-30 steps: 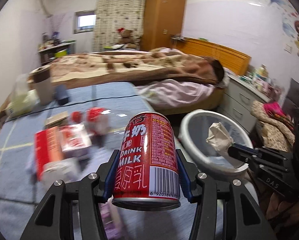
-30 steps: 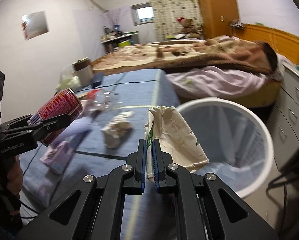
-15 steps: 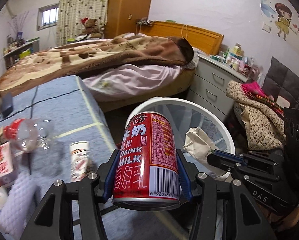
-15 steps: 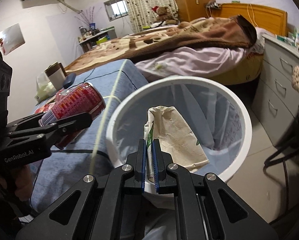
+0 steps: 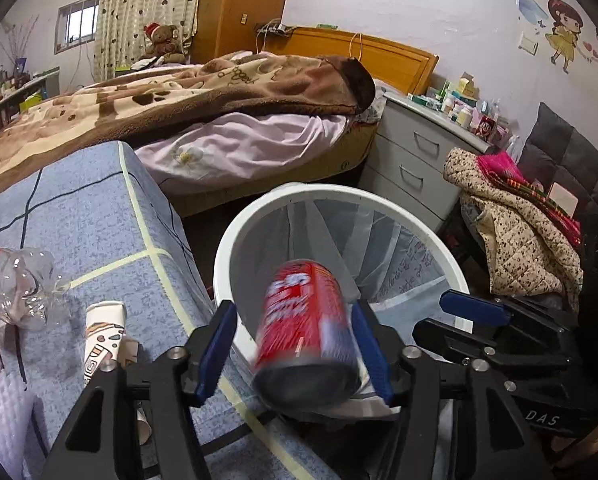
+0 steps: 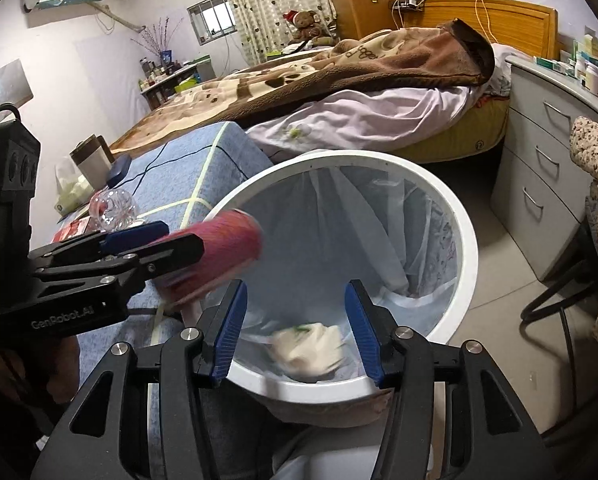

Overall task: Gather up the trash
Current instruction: 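Carry both items over the white bin and open both tools to drop them, then grasp the purple milk carton with the left tool while the right tool grasps the paper tube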

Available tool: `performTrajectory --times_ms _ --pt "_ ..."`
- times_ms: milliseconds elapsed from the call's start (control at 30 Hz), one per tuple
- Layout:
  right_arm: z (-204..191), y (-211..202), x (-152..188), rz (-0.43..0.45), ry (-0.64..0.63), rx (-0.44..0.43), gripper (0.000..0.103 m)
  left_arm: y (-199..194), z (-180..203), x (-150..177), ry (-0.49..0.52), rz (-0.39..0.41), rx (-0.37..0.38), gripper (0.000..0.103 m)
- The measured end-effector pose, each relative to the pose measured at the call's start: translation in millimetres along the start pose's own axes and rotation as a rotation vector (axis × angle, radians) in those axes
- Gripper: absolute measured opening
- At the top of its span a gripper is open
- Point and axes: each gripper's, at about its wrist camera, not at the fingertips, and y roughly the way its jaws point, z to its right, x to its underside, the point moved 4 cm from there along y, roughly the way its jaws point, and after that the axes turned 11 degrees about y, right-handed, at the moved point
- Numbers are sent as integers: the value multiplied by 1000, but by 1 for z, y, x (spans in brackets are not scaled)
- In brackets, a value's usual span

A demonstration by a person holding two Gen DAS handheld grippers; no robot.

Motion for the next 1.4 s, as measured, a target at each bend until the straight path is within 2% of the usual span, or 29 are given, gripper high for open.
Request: performTrajectory --times_ms 200,500,933,1233,1400 --pt "-5 -7 -1 10 -12 -3 53 -15 -6 2 -32 22 -5 62" --pt "-31 -13 4 1 -66 -31 53 -57 -23 23 -89 56 -58 62" --pt "-86 -12 26 -62 -167 -121 53 -125 -60 70 -176 91 -234 62" --pt "-110 -8 40 -113 -186 -170 53 -154 -84 104 -232 75 -361 62" --pt "-122 -9 46 -122 -203 -184 53 -165 -94 123 -269 60 -398 62"
